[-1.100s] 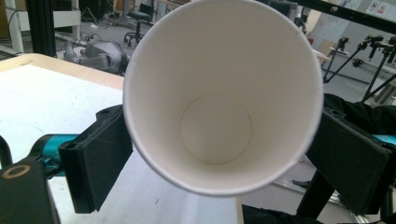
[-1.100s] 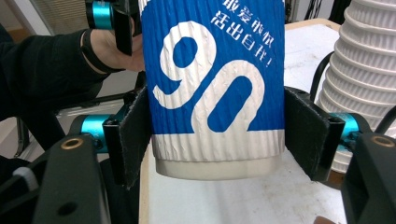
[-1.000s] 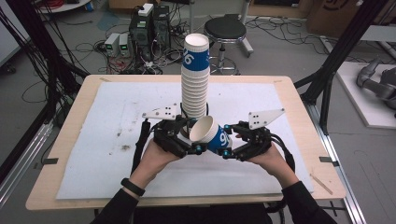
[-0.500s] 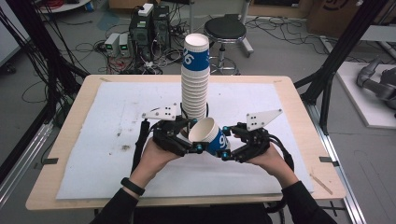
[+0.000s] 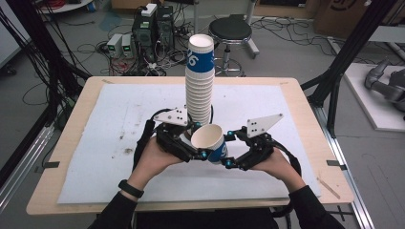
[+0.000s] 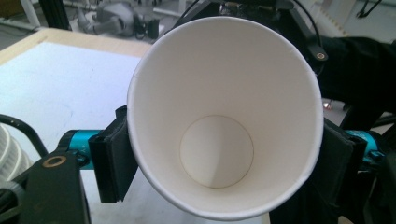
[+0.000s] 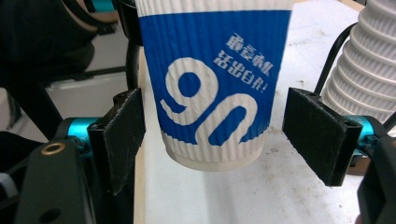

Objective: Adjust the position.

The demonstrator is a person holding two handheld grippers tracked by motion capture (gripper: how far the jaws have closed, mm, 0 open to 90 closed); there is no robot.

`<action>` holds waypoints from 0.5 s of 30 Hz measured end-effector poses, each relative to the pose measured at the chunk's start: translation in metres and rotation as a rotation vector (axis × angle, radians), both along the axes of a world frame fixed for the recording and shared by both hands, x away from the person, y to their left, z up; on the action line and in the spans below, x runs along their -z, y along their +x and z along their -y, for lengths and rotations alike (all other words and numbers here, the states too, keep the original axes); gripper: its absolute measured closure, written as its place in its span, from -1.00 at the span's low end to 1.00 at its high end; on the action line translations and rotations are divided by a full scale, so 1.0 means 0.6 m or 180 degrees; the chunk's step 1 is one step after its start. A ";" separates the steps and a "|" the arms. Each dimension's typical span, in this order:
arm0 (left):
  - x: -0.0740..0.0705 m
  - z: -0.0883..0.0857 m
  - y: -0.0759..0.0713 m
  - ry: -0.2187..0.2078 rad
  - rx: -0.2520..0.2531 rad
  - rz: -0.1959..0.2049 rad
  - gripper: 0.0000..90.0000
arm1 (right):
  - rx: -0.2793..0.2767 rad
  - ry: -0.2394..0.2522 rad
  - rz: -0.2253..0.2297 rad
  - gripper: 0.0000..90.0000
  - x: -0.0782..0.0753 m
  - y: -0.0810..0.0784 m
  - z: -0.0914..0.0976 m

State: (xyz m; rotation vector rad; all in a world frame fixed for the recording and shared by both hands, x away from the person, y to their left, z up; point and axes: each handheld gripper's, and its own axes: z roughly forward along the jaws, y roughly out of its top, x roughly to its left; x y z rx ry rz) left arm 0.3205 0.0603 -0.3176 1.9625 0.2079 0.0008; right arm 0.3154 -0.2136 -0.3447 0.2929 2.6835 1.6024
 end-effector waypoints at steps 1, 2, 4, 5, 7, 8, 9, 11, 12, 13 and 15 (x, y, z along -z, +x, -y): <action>-0.002 0.001 -0.001 0.0041 0.0002 0.0008 -0.52 | -0.0022 -0.0012 0.0016 -0.52 0.001 0.000 -0.002; -0.004 0.002 -0.001 0.0103 0.0007 0.0029 -0.52 | -0.0027 -0.0027 0.0021 -0.52 0.002 -0.001 -0.004; -0.009 0.005 -0.002 0.0176 0.0010 0.0059 -0.52 | -0.0048 -0.0070 0.0054 -0.52 0.004 -0.001 -0.009; -0.011 0.007 -0.003 0.0191 0.0025 0.0062 -0.52 | -0.0058 -0.0095 0.0066 -0.52 0.005 -0.001 -0.011; -0.014 0.010 -0.004 0.0240 0.0043 0.0080 -0.52 | -0.0053 -0.0139 0.0060 -0.52 0.008 -0.002 -0.017; -0.015 0.012 -0.004 0.0269 0.0045 0.0082 -0.52 | -0.0060 -0.0152 0.0063 -0.52 0.009 -0.002 -0.018; -0.016 0.013 -0.004 0.0294 0.0060 0.0093 -0.52 | -0.0049 -0.0165 0.0068 -0.52 0.010 -0.003 -0.021; -0.017 0.016 -0.004 0.0304 0.0071 0.0097 -0.52 | -0.0048 -0.0160 0.0066 -0.52 0.011 -0.003 -0.023; -0.017 0.018 -0.004 0.0301 0.0076 0.0106 -0.52 | -0.0049 -0.0158 0.0064 -0.51 0.011 -0.003 -0.024; -0.018 0.018 -0.004 0.0293 0.0076 0.0104 -0.52 | -0.0045 -0.0169 0.0054 -0.49 0.012 -0.003 -0.026; -0.018 0.020 -0.005 0.0290 0.0083 0.0109 -0.52 | -0.0047 -0.0164 0.0031 -0.37 0.014 -0.003 -0.027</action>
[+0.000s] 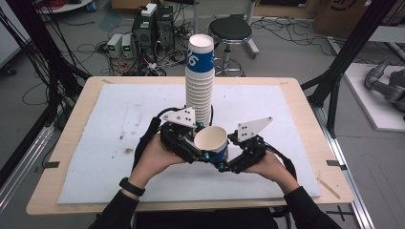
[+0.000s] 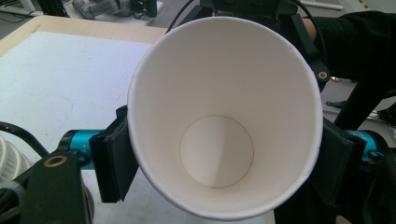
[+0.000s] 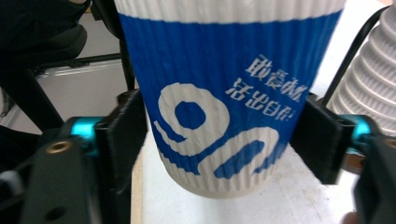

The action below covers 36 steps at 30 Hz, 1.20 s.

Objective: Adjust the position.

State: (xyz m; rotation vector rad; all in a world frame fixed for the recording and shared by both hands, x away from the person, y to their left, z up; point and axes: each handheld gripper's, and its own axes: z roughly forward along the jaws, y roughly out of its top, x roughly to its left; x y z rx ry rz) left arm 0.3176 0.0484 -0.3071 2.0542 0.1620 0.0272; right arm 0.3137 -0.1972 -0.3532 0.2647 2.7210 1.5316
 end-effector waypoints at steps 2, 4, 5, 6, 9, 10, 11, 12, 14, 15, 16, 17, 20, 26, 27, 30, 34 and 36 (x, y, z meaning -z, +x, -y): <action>0.000 0.000 0.000 -0.0020 -0.0010 0.0004 -0.53 | -0.0002 0.0039 0.0000 -0.36 0.002 0.002 0.001; 0.000 -0.001 0.000 -0.0086 -0.0026 -0.0014 -0.56 | -0.0006 0.0080 -0.0029 -0.36 0.002 0.003 0.002; 0.001 -0.001 0.000 -0.0144 -0.0036 -0.0023 -0.58 | 0.0008 0.0117 -0.0039 -0.36 0.001 0.003 0.003; 0.002 -0.001 0.000 -0.0190 -0.0044 -0.0029 -0.60 | -0.0001 0.0147 -0.0043 -0.36 0.000 0.003 0.004; 0.009 -0.002 0.003 -0.0441 -0.0027 -0.0159 -0.63 | 0.0023 0.0242 -0.0063 -0.35 -0.001 0.003 0.007; 0.011 -0.002 0.003 -0.0480 -0.0024 -0.0186 -0.63 | 0.0021 0.0307 -0.0066 -0.35 -0.002 0.004 0.009; 0.013 -0.001 0.004 -0.0540 -0.0016 -0.0207 -0.63 | 0.0031 0.0356 -0.0075 -0.35 -0.002 0.004 0.011; 0.015 -0.001 0.004 -0.0588 -0.0026 -0.0214 -0.64 | 0.0034 0.0428 -0.0085 -0.35 -0.002 0.004 0.013; 0.018 0.000 0.005 -0.0716 -0.0032 -0.0243 -0.65 | 0.0055 0.0520 -0.0125 -0.35 -0.003 0.005 0.018; 0.019 0.000 0.005 -0.0774 -0.0034 -0.0262 -0.65 | 0.0059 0.0540 -0.0142 -0.35 -0.004 0.006 0.019; 0.021 0.000 0.005 -0.0881 -0.0044 -0.0290 -0.65 | 0.0053 0.0564 -0.0141 -0.35 -0.004 0.006 0.020; 0.021 -0.001 0.006 -0.0896 -0.0032 -0.0288 -0.65 | 0.0049 0.0583 -0.0135 -0.35 -0.004 0.006 0.021; 0.023 -0.001 0.007 -0.1012 -0.0008 -0.0321 -0.65 | 0.0043 0.0601 -0.0143 -0.35 -0.004 0.004 0.019; 0.028 0.000 0.008 -0.1163 0.0005 -0.0396 -0.65 | 0.0042 0.0645 -0.0124 -0.35 -0.003 0.001 0.014; 0.029 0.000 0.009 -0.1171 0.0006 -0.0412 -0.65 | 0.0037 0.0653 -0.0112 -0.35 -0.002 0.001 0.013; 0.030 -0.001 0.009 -0.1210 0.0025 -0.0405 -0.61 | 0.0043 0.0662 -0.0126 -0.35 -0.001 0.000 0.011; 0.029 -0.002 0.008 -0.1202 0.0014 -0.0365 -0.56 | 0.0045 0.0669 -0.0124 -0.35 0.000 0.001 0.012; 0.029 -0.002 0.008 -0.1186 0.0018 -0.0345 -0.54 | 0.0038 0.0667 -0.0123 -0.35 0.000 0.001 0.012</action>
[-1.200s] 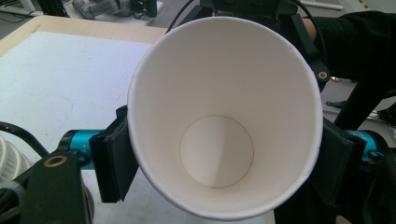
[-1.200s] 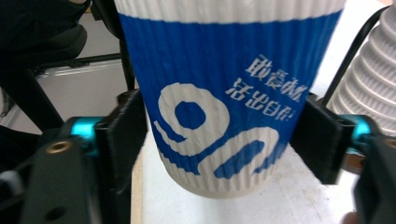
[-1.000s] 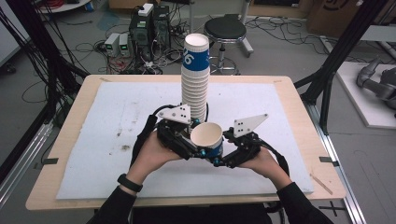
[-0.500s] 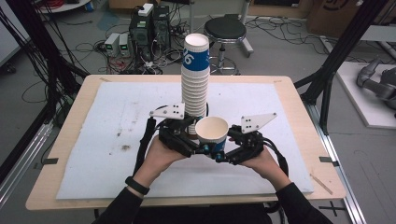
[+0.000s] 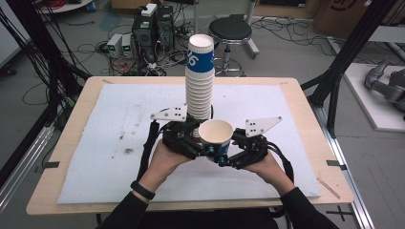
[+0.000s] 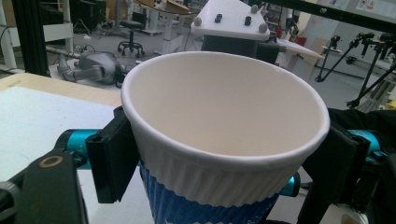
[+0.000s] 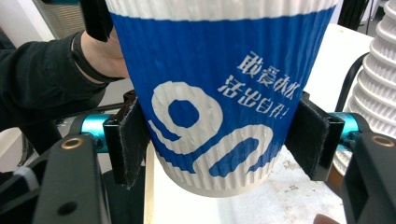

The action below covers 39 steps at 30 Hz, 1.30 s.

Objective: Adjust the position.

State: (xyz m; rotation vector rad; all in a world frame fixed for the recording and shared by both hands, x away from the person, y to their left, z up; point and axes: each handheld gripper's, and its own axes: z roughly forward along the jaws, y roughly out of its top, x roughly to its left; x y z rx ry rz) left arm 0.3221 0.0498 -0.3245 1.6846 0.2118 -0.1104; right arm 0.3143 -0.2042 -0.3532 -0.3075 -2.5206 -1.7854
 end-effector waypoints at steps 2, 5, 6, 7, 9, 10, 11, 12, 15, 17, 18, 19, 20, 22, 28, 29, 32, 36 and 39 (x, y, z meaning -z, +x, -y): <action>0.000 0.000 -0.001 0.0023 -0.0004 0.0013 -0.53 | 0.0004 0.0010 0.0018 -0.35 0.000 0.000 -0.001; 0.000 0.001 -0.001 0.0055 -0.0005 0.0034 -0.53 | 0.0007 0.0002 0.0005 -0.36 0.002 0.000 -0.003; 0.000 0.001 -0.001 0.0071 -0.0009 0.0050 -0.53 | 0.0010 -0.0026 -0.0024 -0.37 0.002 -0.001 -0.002; -0.001 0.001 -0.001 0.0087 -0.0015 0.0065 -0.53 | 0.0012 -0.0019 -0.0014 -0.37 0.002 -0.001 -0.003; -0.001 0.001 -0.003 0.0109 -0.0037 0.0090 -0.52 | 0.0015 -0.0006 -0.0047 -0.40 0.002 0.000 -0.003; -0.001 0.001 -0.003 0.0118 -0.0042 0.0099 -0.52 | 0.0025 0.0025 -0.0066 -0.43 0.002 0.000 -0.003; -0.001 0.001 -0.003 0.0128 -0.0039 0.0107 -0.52 | 0.0026 0.0048 -0.0080 -0.45 0.001 0.000 -0.002; -0.001 0.001 -0.003 0.0130 -0.0047 0.0107 -0.52 | 0.0039 0.0077 -0.0091 -0.46 0.000 0.000 0.000; -0.001 0.002 -0.003 0.0131 -0.0041 0.0110 -0.52 | 0.0061 0.0194 -0.0122 -0.49 -0.004 0.000 0.004; 0.000 0.003 -0.003 0.0146 -0.0046 0.0111 -0.52 | 0.0068 0.0211 -0.0132 -0.49 -0.005 -0.001 0.006; 0.000 0.004 -0.003 0.0154 -0.0045 0.0120 -0.52 | 0.0077 0.0222 -0.0129 -0.49 -0.005 0.000 0.005; 0.001 0.005 -0.003 0.0153 -0.0045 0.0122 -0.52 | 0.0084 0.0231 -0.0130 -0.49 -0.004 0.000 0.005; 0.001 0.005 -0.003 0.0152 -0.0048 0.0119 -0.52 | 0.0079 0.0250 -0.0152 -0.49 -0.004 0.001 0.005; 0.001 0.006 -0.003 0.0166 -0.0048 0.0134 -0.52 | 0.0090 0.0248 -0.0173 -0.48 -0.004 0.000 0.003; 0.003 0.006 -0.003 0.0111 -0.0059 0.0102 -0.56 | 0.0080 0.0233 -0.0156 -0.45 -0.004 0.000 0.004; 0.002 0.006 -0.004 0.0109 -0.0067 0.0103 -0.58 | 0.0073 0.0241 -0.0155 -0.45 -0.004 0.000 0.004; 0.000 0.004 -0.004 0.0073 -0.0065 0.0111 -0.63 | 0.0060 0.0211 -0.0156 -0.45 -0.004 0.001 0.004; -0.001 -0.003 -0.003 0.0090 -0.0135 0.0116 -0.70 | 0.0075 0.0223 -0.0137 -0.45 -0.006 0.001 0.007; -0.004 -0.012 -0.004 0.0097 -0.0182 0.0130 -0.73 | 0.0092 0.0244 -0.0106 -0.44 -0.008 0.002 0.012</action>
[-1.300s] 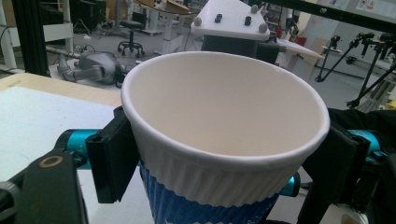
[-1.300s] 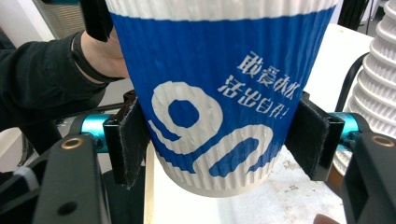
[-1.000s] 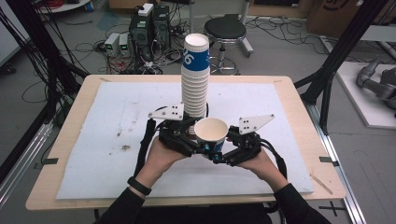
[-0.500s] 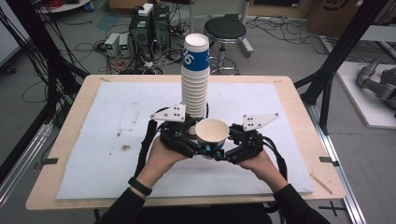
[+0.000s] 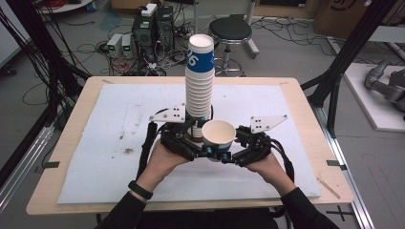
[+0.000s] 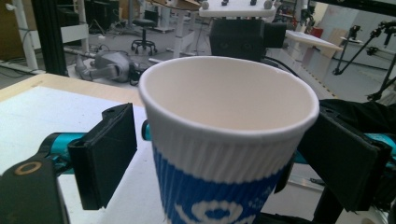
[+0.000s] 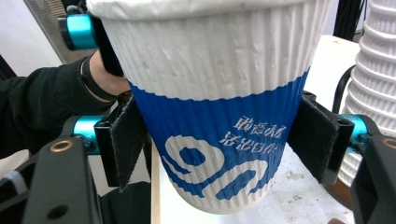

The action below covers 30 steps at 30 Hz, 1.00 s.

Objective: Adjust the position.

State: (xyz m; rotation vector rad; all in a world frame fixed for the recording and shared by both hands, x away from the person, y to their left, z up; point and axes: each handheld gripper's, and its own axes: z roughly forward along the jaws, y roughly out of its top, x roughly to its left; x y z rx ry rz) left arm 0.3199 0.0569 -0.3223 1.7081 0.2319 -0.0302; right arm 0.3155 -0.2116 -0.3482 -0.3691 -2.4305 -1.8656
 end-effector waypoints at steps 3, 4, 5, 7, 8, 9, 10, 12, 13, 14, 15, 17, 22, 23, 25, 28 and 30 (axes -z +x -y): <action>-0.002 -0.010 0.001 -0.0025 -0.0038 0.0011 -0.73 | 0.0010 0.0021 0.0008 -0.44 -0.002 0.001 0.005; -0.003 -0.013 0.001 -0.0032 -0.0067 0.0023 -0.73 | 0.0016 0.0017 0.0019 -0.44 -0.003 0.001 0.006; -0.003 -0.017 0.001 -0.0033 -0.0079 0.0026 -0.74 | 0.0023 0.0029 0.0015 -0.44 -0.004 0.001 0.006; -0.004 -0.022 0.001 -0.0036 -0.0108 0.0034 -0.74 | 0.0031 0.0036 0.0034 -0.44 -0.005 0.001 0.009; -0.003 -0.026 0.001 -0.0030 -0.0117 0.0054 -0.74 | 0.0036 0.0037 0.0040 -0.44 -0.006 0.001 0.010; -0.003 -0.028 0.001 -0.0031 -0.0123 0.0055 -0.74 | 0.0040 0.0049 0.0041 -0.44 -0.007 0.001 0.012; -0.003 -0.030 0.000 -0.0041 -0.0136 0.0041 -0.74 | 0.0049 0.0056 0.0041 -0.44 -0.008 0.001 0.013; -0.002 -0.035 0.000 -0.0041 -0.0151 0.0055 -0.74 | 0.0049 0.0052 0.0051 -0.44 -0.010 0.001 0.015; -0.002 -0.037 0.000 -0.0037 -0.0162 0.0064 -0.74 | 0.0058 0.0065 0.0058 -0.44 -0.010 0.002 0.015; -0.001 -0.039 -0.001 -0.0041 -0.0160 0.0057 -0.74 | 0.0066 0.0079 0.0054 -0.44 -0.011 0.001 0.017; 0.002 -0.041 -0.001 -0.0039 -0.0167 0.0042 -0.74 | 0.0069 0.0081 0.0071 -0.44 -0.012 0.002 0.018; 0.007 -0.042 -0.002 -0.0024 -0.0173 0.0044 -0.74 | 0.0077 0.0095 0.0073 -0.44 -0.013 0.002 0.019; 0.014 -0.037 -0.002 0.0022 -0.0150 0.0027 -0.74 | 0.0093 0.0136 0.0076 -0.44 -0.017 0.002 0.023; 0.016 -0.035 -0.003 0.0031 -0.0140 0.0019 -0.74 | 0.0090 0.0142 0.0074 -0.44 -0.017 0.002 0.023; 0.020 -0.032 -0.002 0.0059 -0.0107 -0.0014 -0.74 | 0.0108 0.0152 0.0085 -0.44 -0.019 0.002 0.024; 0.026 -0.026 -0.003 0.0099 -0.0100 -0.0018 -0.74 | 0.0108 0.0168 0.0094 -0.44 -0.020 0.002 0.026; 0.029 -0.023 -0.002 0.0123 -0.0085 -0.0020 -0.74 | 0.0106 0.0168 0.0088 -0.44 -0.020 0.002 0.027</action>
